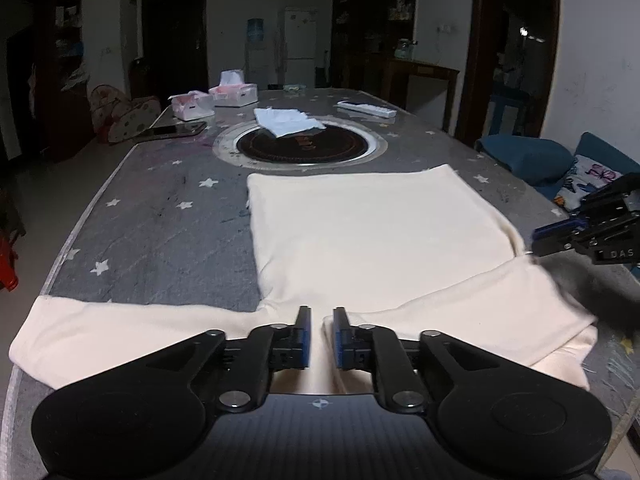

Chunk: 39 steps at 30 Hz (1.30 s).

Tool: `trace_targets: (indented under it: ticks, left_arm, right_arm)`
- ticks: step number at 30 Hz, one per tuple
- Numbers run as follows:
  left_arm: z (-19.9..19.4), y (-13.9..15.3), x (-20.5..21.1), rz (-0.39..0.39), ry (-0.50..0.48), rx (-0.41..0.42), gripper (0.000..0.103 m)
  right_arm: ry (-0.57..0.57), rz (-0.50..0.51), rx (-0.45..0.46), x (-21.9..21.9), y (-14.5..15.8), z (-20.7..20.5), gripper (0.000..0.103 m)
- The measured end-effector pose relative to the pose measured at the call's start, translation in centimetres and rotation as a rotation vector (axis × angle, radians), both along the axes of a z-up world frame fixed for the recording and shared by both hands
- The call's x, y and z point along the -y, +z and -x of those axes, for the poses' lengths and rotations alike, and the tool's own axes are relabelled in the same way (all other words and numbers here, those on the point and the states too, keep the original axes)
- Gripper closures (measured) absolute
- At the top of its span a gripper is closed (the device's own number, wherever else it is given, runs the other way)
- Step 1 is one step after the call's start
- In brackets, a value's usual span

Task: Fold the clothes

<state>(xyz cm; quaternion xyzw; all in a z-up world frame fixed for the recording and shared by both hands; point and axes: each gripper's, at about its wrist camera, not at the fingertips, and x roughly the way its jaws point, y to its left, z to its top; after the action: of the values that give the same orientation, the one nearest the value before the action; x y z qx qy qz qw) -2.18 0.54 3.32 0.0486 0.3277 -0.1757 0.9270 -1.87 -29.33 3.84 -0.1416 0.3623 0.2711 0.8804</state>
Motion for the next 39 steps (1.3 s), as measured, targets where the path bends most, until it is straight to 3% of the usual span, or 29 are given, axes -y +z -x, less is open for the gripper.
trace_targets:
  ticks: [1, 5, 7, 13, 14, 15, 18, 22, 26, 30, 39]
  left_arm:
    - [-0.1, 0.0, 0.2, -0.006, -0.005, 0.003, 0.071]
    - [-0.5, -0.5, 1.0, -0.01, -0.038, -0.001, 0.072]
    - [-0.6, -0.7, 1.1, -0.014, -0.046, 0.0, 0.085]
    - [-0.5, -0.4, 1.4, -0.022, -0.061, 0.033, 0.095]
    - [-0.4, -0.1, 1.4, -0.022, -0.063, 0.044, 0.095]
    - [-0.3, 0.2, 1.5, -0.021, -0.065, 0.056, 0.095]
    - [0.0, 1.0, 1.7, -0.02, -0.069, 0.092, 0.095]
    - [-0.1, 1.2, 1.8, -0.01, -0.069, 0.098, 0.095]
    - [-0.2, 0.9, 2.0, -0.003, -0.071, 0.083, 0.094]
    - [-0.3, 0.7, 2.2, 0.003, -0.073, 0.069, 0.086]
    - [-0.2, -0.2, 2.9, 0.009, -0.086, 0.032, 0.088]
  right_arm:
    - [0.015, 0.004, -0.002, -0.3, -0.1, -0.2, 0.091]
    - [0.071, 0.025, -0.017, -1.2, -0.7, -0.8, 0.085]
    - [0.083, 0.037, -0.026, -1.4, -1.1, -1.1, 0.082]
    - [0.117, 0.049, -0.039, -1.1, -1.3, -1.0, 0.083]
    - [0.125, 0.055, -0.037, -1.2, -1.3, -0.9, 0.085]
    - [0.126, 0.059, -0.037, -1.2, -1.2, -0.9, 0.096]
    - [0.112, 0.073, -0.014, -1.2, -1.0, -0.4, 0.1]
    - [0.057, 0.078, 0.029, -0.7, -0.3, 0.4, 0.1]
    - [0.016, 0.066, 0.015, 0.0, -0.9, 0.5, 0.1]
    - [-0.002, 0.069, 0.013, 0.0, -1.1, 0.4, 0.095]
    - [0.001, -0.031, 0.003, -0.2, 0.5, 2.0, 0.094]
